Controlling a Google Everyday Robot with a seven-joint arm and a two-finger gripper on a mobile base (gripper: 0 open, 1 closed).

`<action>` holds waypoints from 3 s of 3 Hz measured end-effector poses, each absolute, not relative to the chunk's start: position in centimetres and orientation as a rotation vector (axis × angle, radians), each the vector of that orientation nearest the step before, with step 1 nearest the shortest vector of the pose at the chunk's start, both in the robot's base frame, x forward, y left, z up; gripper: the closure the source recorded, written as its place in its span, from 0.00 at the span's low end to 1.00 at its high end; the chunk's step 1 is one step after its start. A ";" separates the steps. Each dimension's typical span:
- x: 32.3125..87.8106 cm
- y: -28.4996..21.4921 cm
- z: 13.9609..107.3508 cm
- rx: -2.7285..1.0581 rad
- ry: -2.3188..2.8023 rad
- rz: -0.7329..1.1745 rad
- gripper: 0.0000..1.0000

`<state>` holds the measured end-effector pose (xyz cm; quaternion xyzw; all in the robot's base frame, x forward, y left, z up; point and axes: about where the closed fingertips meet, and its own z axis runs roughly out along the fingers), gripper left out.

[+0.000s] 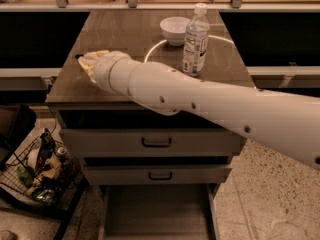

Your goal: Place rxbar blueberry into bottom drawer

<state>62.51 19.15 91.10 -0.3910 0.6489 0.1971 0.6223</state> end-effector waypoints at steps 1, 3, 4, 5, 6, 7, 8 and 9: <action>61.9 17.2 93.2 -0.931 1.405 0.454 1.00; 58.4 11.1 89.9 -0.904 1.363 0.612 1.00; 56.2 7.0 90.2 -0.884 1.371 0.610 1.00; 54.7 4.8 91.1 -0.914 1.388 0.591 1.00; 53.9 3.1 89.8 -0.964 1.418 0.634 1.00; 51.6 1.8 86.6 -0.996 1.441 0.725 1.00; 48.0 0.3 81.8 -0.959 1.462 0.838 1.00; 43.7 -0.9 76.3 -0.839 1.495 0.949 1.00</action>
Offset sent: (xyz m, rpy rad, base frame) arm -0.0656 -0.1149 0.0206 0.2032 -0.0791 0.1139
